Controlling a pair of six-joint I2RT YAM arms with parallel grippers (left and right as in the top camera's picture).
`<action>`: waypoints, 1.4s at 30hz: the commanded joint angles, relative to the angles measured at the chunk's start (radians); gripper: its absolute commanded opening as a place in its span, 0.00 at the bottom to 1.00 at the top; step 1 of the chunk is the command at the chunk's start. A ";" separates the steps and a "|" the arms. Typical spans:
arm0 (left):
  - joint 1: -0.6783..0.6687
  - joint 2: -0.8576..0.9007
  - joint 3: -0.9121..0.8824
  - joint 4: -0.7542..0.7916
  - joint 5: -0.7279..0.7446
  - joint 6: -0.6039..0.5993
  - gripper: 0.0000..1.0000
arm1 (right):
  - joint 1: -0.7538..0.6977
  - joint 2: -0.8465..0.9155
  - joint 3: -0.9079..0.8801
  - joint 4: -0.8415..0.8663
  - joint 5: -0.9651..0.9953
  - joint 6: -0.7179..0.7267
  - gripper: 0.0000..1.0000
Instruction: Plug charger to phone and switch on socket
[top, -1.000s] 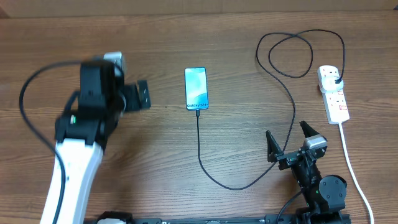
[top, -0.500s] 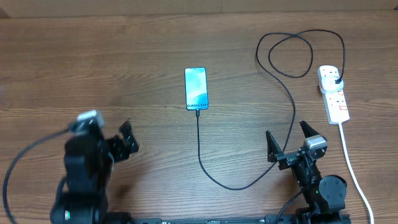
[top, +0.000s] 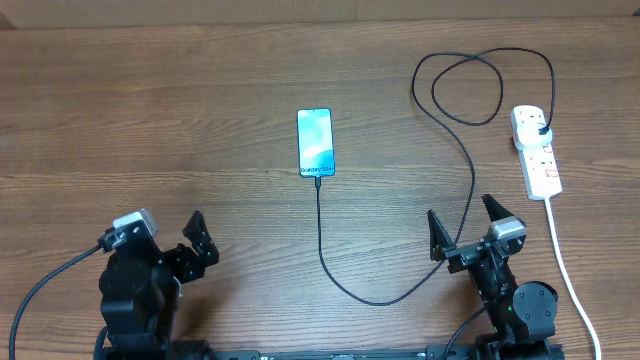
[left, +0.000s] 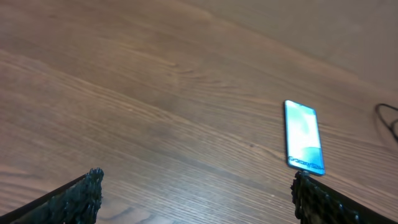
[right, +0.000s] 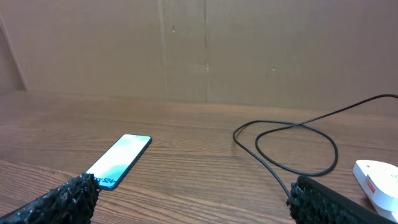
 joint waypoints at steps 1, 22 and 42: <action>0.002 -0.066 -0.040 0.005 0.067 0.092 1.00 | -0.002 -0.009 -0.010 0.005 0.006 -0.005 1.00; -0.037 -0.356 -0.401 0.335 0.092 0.204 1.00 | -0.002 -0.009 -0.010 0.005 0.006 -0.005 1.00; -0.043 -0.356 -0.570 0.735 0.062 0.267 1.00 | -0.002 -0.009 -0.010 0.005 0.006 -0.005 1.00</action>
